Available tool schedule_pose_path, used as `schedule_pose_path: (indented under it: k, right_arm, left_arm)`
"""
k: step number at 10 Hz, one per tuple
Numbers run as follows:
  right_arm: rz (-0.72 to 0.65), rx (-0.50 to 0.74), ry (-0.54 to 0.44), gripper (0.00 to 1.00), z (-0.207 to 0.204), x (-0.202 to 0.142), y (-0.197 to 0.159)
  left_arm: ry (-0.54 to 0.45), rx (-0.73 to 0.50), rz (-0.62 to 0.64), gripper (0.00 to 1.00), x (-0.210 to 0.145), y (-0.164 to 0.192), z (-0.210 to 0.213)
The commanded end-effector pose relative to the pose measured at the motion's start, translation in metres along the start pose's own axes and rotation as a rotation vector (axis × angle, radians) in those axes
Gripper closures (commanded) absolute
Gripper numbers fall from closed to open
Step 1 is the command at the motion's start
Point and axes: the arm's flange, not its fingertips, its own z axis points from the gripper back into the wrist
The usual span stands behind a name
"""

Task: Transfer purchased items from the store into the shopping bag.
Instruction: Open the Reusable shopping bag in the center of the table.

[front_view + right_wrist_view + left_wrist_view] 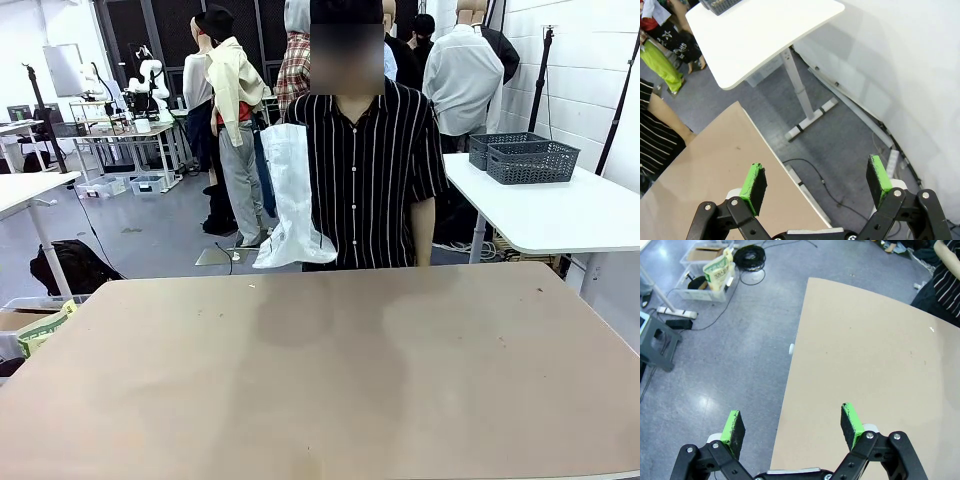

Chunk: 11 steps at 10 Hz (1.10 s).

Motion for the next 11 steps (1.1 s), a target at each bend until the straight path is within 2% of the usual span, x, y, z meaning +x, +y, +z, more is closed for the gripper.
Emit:
schedule_pose_path:
  k: [1, 11]
  right_arm:
    - [0.011, 0.01, -0.008, 0.0, 0.0002, 0.0008, -0.0015]
    - [0.011, 0.01, -0.008, 0.0, 0.0002, 0.0008, -0.0015]
  left_arm:
    - [0.003, 0.004, -0.02, 0.0, -0.0009, 0.0044, 0.0001]
    - [0.003, 0.004, -0.02, 0.0, -0.0009, 0.0044, 0.0001]
